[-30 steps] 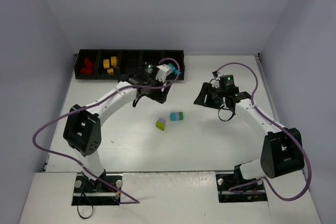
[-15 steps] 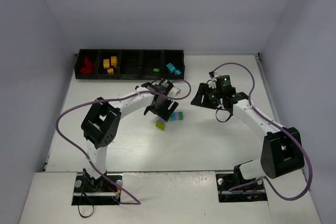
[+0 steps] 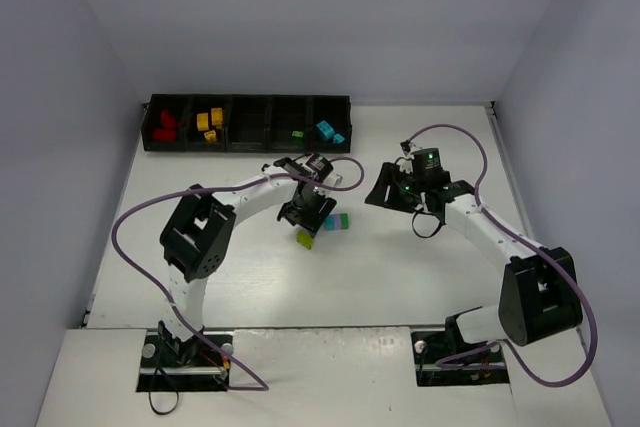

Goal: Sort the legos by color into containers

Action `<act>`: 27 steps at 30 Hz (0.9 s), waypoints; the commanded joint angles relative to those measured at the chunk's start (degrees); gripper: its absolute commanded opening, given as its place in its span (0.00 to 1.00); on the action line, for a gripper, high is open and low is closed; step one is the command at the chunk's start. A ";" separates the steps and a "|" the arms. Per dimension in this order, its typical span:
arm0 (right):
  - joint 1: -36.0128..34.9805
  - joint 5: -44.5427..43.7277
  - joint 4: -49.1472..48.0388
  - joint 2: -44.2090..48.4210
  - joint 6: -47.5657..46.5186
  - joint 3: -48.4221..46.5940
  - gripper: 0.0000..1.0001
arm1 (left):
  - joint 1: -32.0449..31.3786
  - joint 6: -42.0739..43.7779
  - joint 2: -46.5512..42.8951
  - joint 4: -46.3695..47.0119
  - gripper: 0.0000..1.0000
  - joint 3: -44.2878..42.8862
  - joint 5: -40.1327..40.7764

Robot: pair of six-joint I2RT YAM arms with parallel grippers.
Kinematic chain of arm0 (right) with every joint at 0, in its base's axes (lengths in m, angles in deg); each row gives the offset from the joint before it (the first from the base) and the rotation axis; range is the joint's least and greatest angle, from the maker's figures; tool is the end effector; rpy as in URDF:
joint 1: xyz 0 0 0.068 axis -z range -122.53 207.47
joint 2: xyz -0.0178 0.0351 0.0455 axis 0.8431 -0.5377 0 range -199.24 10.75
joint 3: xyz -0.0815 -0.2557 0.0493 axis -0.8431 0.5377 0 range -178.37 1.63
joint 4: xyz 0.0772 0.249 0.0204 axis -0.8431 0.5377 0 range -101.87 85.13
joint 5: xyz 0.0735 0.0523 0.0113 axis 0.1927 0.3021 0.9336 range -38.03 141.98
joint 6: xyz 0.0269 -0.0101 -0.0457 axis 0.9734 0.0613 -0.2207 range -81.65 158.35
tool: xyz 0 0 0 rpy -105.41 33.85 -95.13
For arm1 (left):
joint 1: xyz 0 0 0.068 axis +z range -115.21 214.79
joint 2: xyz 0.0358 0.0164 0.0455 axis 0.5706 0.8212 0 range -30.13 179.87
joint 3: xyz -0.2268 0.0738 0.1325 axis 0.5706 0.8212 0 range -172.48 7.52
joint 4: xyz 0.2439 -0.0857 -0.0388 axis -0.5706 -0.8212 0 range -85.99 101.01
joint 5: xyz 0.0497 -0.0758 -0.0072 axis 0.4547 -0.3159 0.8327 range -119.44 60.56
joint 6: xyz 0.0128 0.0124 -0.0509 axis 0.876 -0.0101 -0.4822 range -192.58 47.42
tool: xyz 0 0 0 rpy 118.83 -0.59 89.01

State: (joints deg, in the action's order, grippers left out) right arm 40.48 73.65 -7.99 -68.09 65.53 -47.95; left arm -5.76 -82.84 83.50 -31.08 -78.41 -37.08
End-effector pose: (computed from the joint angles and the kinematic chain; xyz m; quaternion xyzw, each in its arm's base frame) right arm 0.2847 0.1008 0.2465 -0.0124 0.8683 0.3290 0.3711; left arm 0.3072 -0.2692 0.1921 0.2679 0.9451 -0.1343 0.1300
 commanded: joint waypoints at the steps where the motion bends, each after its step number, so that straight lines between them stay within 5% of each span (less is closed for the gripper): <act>1: -0.41 -1.02 -2.21 2.21 0.77 -0.16 0.53 | -0.31 -1.86 -0.86 -1.77 0.56 -2.31 0.17; 10: -0.50 -1.37 -2.12 2.38 1.12 0.36 0.53 | -0.31 -4.15 0.55 -0.63 0.35 -2.40 -1.32; 15: -1.64 -1.37 -2.38 2.65 0.42 0.01 0.53 | 0.12 -5.03 -1.47 -0.54 0.01 -3.19 -0.19; 20: -4.10 -1.02 -4.14 3.87 -0.99 -0.95 0.53 | 4.59 -11.87 -9.09 4.02 0.00 -2.75 -1.75; 27: -8.40 1.79 -10.55 5.64 -3.10 -2.88 0.59 | 11.81 -33.73 -19.14 21.93 0.00 5.50 -8.53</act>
State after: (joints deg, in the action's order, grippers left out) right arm 33.70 73.80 -12.08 -65.14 64.13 -47.60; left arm 4.05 -103.78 69.35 -20.06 -74.41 -42.06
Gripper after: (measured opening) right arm 0.574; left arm 0.302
